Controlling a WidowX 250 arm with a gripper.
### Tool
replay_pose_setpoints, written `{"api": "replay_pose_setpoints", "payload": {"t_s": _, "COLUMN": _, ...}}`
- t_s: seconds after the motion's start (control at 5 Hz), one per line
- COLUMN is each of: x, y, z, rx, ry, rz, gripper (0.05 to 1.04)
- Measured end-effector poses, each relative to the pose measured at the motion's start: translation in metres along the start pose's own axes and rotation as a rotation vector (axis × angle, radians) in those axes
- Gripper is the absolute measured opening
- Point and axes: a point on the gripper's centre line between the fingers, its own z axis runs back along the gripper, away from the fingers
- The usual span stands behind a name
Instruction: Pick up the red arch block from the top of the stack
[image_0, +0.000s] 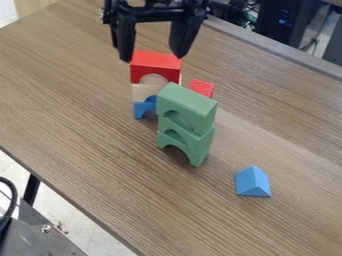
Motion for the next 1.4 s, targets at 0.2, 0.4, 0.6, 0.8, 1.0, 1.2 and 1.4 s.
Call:
{"api": "replay_pose_setpoints", "payload": {"t_s": 0.2, "x": 0.01, "y": -0.002, "z": -0.007, "rx": -0.001, "ry": 0.016, "rz": 0.108, "gripper": 0.999}}
{"api": "replay_pose_setpoints", "payload": {"t_s": 0.4, "x": 0.021, "y": -0.004, "z": -0.012, "rx": -0.018, "ry": 0.027, "rz": 0.205, "gripper": 0.999}}
{"api": "replay_pose_setpoints", "payload": {"t_s": 0.6, "x": 0.03, "y": -0.008, "z": -0.015, "rx": -0.039, "ry": 0.046, "rz": 0.288, "gripper": 0.999}}
{"api": "replay_pose_setpoints", "payload": {"t_s": 0.8, "x": 0.04, "y": -0.015, "z": -0.015, "rx": -0.077, "ry": 0.05, "rz": 0.371, "gripper": 0.999}}
{"api": "replay_pose_setpoints", "payload": {"t_s": 1.0, "x": 0.046, "y": -0.021, "z": -0.023, "rx": -0.087, "ry": 0.074, "rz": 0.456, "gripper": 0.999}}
{"api": "replay_pose_setpoints", "payload": {"t_s": 1.2, "x": 0.048, "y": -0.027, "z": -0.034, "rx": -0.063, "ry": 0.111, "rz": 0.54, "gripper": 0.999}}
{"api": "replay_pose_setpoints", "payload": {"t_s": 1.4, "x": 0.05, "y": -0.028, "z": -0.043, "rx": -0.022, "ry": 0.13, "rz": 0.613, "gripper": 0.999}}
